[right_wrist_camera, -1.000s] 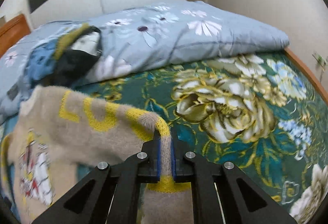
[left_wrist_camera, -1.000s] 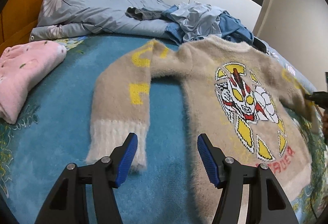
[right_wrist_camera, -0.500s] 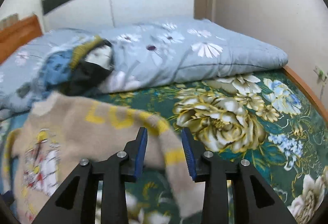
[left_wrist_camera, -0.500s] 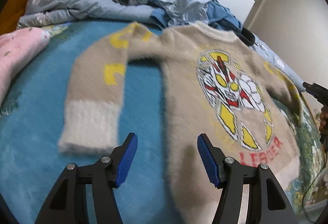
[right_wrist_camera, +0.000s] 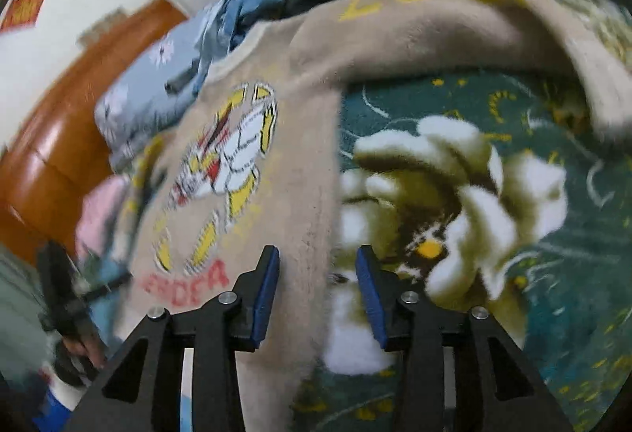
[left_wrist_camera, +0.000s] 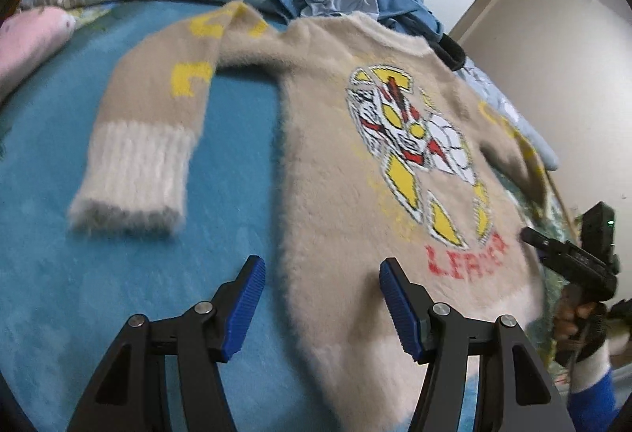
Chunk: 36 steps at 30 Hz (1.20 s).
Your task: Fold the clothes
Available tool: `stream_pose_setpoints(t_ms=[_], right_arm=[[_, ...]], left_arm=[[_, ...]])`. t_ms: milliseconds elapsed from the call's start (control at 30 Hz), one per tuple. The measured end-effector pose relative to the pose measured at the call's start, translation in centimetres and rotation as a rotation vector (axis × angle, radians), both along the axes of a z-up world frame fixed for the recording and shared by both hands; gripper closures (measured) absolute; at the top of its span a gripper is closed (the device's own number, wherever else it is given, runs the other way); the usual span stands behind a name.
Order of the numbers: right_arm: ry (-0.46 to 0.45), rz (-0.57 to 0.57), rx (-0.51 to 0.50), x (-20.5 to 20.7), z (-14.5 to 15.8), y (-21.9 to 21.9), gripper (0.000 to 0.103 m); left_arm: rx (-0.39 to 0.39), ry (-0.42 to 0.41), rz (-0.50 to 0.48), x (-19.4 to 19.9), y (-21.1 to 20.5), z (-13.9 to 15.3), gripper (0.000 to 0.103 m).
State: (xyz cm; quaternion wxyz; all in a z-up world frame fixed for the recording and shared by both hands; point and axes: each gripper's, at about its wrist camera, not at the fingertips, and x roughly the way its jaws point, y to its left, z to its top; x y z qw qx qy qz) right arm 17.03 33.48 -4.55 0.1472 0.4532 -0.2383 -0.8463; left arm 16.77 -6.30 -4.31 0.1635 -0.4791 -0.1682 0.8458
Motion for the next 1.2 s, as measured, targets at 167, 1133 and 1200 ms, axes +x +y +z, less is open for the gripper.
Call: stream_pose_setpoints(t_ms=[167, 1133, 1200], right_arm=[[0.000, 0.051, -0.091, 1.2, -0.4, -1.6, 0.059], [0.031, 0.052, -0.157, 9.2, 2.0, -4.7, 0.093], [0.030, 0.052, -0.155, 10.0, 1.7, -4.7, 0.093]], left_arm=[[0.054, -0.008, -0.027, 0.4, 0.6, 0.2, 0.040], [0.039, 0.045, 0.058, 5.8, -3.3, 4.0, 0.091], [0.023, 0.039, 0.055, 5.9, -3.1, 3.6, 0.091]])
